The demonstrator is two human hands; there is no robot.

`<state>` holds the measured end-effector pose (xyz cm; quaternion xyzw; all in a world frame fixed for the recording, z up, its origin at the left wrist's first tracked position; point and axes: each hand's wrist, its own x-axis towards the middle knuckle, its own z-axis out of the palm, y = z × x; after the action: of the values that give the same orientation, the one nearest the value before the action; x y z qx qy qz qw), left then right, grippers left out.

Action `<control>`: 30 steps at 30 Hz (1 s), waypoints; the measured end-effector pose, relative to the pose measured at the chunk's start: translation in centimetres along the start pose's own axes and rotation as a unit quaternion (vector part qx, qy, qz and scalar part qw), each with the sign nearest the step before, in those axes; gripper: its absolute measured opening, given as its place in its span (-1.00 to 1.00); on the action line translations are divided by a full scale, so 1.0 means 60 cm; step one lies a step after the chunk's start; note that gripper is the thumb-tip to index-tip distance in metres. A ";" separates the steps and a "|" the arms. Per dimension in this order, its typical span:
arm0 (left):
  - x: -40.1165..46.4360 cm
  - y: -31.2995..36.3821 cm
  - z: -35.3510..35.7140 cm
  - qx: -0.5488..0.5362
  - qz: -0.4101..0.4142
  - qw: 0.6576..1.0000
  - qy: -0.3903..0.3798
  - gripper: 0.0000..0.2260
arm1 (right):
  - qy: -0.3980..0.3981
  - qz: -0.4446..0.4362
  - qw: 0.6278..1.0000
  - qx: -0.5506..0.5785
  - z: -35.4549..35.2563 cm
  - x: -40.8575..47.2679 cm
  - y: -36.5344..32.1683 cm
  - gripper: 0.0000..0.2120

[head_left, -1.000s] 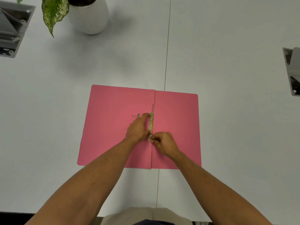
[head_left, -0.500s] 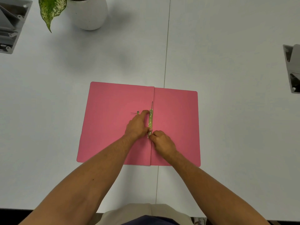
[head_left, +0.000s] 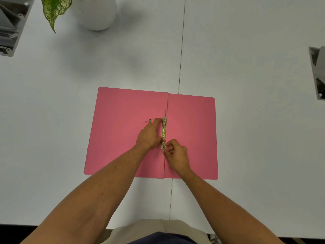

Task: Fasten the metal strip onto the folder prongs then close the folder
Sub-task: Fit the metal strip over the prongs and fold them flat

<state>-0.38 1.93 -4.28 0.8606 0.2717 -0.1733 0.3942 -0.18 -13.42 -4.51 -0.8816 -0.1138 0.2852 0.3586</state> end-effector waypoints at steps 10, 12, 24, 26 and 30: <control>0.002 -0.002 0.003 0.001 0.002 1.000 0.000 -0.29 | 0.003 0.001 0.999 0.040 0.008 -0.001 0.012 -0.93; 0.002 -0.004 0.003 0.001 0.001 1.000 0.000 -0.29 | -0.003 -0.011 0.999 0.030 0.007 -0.003 0.016 -0.92; -0.003 0.002 0.005 0.020 0.012 1.000 -0.014 -0.30 | 0.018 -0.005 0.998 0.055 0.005 -0.010 0.014 -0.84; -0.006 0.002 0.008 0.024 0.014 1.000 -0.014 -0.29 | 0.025 0.002 0.997 0.069 0.008 -0.014 0.012 -0.81; -0.012 0.002 0.008 0.014 0.023 0.999 -0.031 -0.24 | 0.024 0.008 0.997 0.075 0.010 -0.020 0.010 -0.77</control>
<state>-0.91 1.25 -4.15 0.8663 0.2372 -0.1943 0.3944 -1.49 -14.02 -4.77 -0.8599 -0.0762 0.2746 0.4235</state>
